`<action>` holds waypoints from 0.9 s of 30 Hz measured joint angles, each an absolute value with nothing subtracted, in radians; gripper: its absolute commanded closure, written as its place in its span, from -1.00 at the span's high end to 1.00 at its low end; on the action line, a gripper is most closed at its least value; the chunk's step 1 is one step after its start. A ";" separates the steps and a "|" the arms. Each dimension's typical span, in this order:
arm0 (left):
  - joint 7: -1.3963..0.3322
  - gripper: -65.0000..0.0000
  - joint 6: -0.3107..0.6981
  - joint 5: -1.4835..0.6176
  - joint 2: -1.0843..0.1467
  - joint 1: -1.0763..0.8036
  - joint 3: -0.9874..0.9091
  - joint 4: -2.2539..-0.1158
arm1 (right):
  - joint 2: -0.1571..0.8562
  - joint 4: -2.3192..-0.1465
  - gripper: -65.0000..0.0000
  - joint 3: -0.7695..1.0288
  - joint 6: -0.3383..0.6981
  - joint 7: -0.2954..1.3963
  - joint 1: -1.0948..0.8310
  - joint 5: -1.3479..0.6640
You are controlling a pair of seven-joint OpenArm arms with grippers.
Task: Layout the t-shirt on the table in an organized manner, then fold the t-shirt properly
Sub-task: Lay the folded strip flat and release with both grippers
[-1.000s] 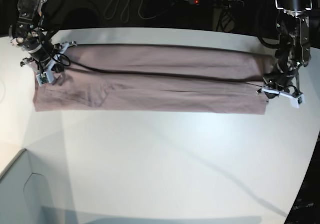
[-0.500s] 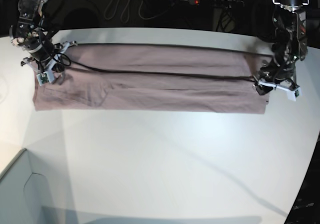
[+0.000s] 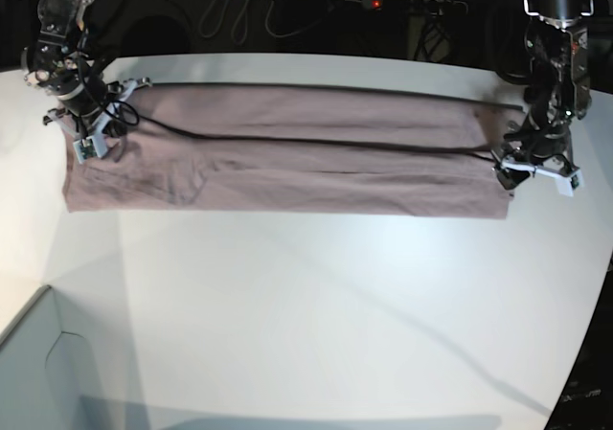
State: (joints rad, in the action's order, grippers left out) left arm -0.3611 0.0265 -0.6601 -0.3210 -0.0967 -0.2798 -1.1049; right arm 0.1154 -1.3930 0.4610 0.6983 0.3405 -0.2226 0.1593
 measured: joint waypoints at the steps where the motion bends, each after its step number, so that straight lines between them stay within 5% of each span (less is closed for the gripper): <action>1: -0.357 0.11 0.027 -0.660 -0.321 -0.097 -0.280 -1.105 | 0.115 -1.393 -1.00 0.461 0.699 0.341 -0.223 0.159; 6: -0.357 0.02 0.026 -0.660 -0.317 -0.097 -0.280 -1.104 | 0.115 -1.393 -1.00 0.461 0.698 0.340 -0.223 0.159; 15: -0.337 -1.00 0.022 -0.659 -0.273 -0.097 -0.282 -1.101 | 0.115 -1.393 -1.00 0.461 0.699 0.340 -0.226 0.159; 27: -0.442 -1.00 -0.008 -0.653 -0.262 -0.130 -0.278 -1.237 | 0.102 -1.393 -1.00 0.461 0.698 0.340 -0.226 0.160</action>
